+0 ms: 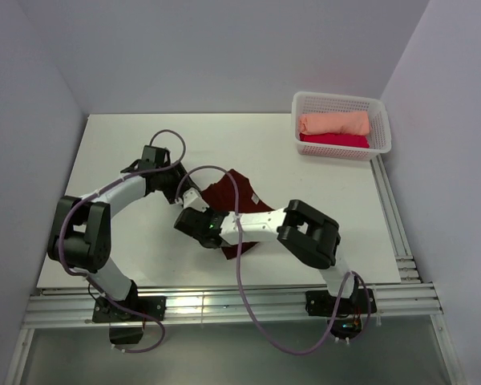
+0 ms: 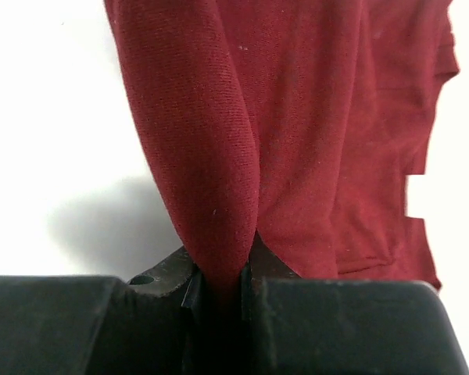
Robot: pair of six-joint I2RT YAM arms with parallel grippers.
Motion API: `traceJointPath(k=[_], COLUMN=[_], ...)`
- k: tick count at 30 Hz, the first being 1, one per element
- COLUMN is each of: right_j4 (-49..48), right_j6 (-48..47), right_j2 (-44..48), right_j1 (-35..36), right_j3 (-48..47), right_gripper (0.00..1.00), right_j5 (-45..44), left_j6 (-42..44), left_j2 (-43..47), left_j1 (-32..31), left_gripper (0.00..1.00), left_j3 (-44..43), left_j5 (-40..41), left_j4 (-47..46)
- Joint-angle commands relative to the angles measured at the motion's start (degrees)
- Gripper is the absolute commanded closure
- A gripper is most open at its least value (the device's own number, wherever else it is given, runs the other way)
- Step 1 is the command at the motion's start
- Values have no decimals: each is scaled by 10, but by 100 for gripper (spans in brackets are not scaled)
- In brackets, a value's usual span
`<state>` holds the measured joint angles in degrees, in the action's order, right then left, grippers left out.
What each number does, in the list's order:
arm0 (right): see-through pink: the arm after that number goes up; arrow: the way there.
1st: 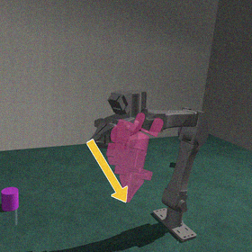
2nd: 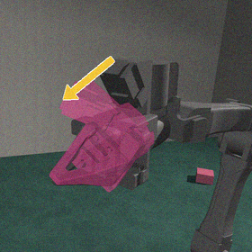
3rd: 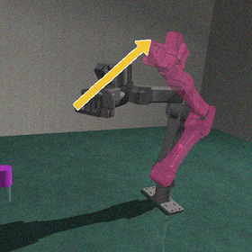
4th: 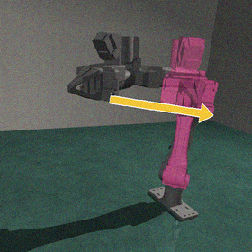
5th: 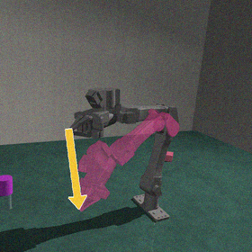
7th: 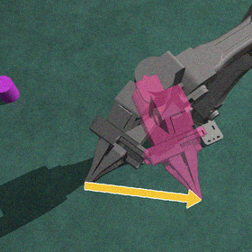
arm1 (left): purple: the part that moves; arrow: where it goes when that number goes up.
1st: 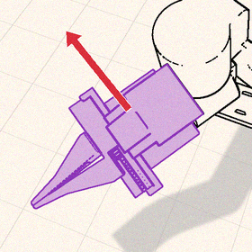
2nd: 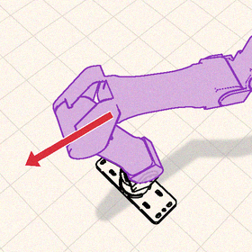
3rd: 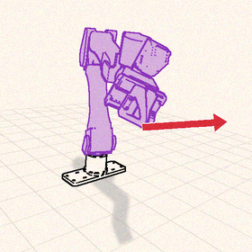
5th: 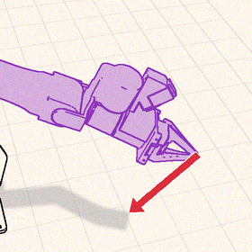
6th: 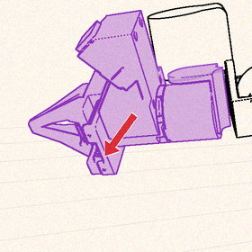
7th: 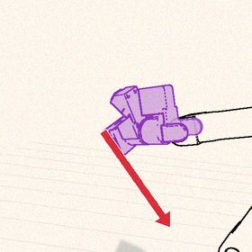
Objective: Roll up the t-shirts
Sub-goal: Roll the tshirt
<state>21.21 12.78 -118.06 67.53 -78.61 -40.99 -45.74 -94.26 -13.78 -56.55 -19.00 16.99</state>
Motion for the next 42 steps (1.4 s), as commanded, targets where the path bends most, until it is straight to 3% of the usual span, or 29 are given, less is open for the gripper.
traceJointPath(k=[1, 4, 13, 18, 25, 31, 42], right_j4=[-27, -64, -116, -198, -351, -478, -579], right_j6=[36, 52, 75, 118, 205, 290, 356], right_j2=[79, 113, 168, 164, 101, 49, -7], right_j1=[-27, -61, -177, -258, -334, -370, -393], right_j3=[36, 77, 131, 182, 245, 291, 307], right_gripper=[100, 100, 100, 100, 100, 100, 100], right_j5=[116, 194, 497, 700, 882, 942, 988], left_j6=[26, 35, 52, 48, 26, -19, -41], left_j2=[33, 36, 73, 106, 127, 115, 69], left_j1=[9, 21, 30, 30, 11, -39, -85], left_gripper=[39, 32, 30, 30, 28, 24, 23], left_j3=[-42, -55, -32, 22, 135, 180, 211], left_j5=[9, 5, 12, -9, -45, -31, 7], left_j4=[19, 24, 24, -34, -165, -305, -408])
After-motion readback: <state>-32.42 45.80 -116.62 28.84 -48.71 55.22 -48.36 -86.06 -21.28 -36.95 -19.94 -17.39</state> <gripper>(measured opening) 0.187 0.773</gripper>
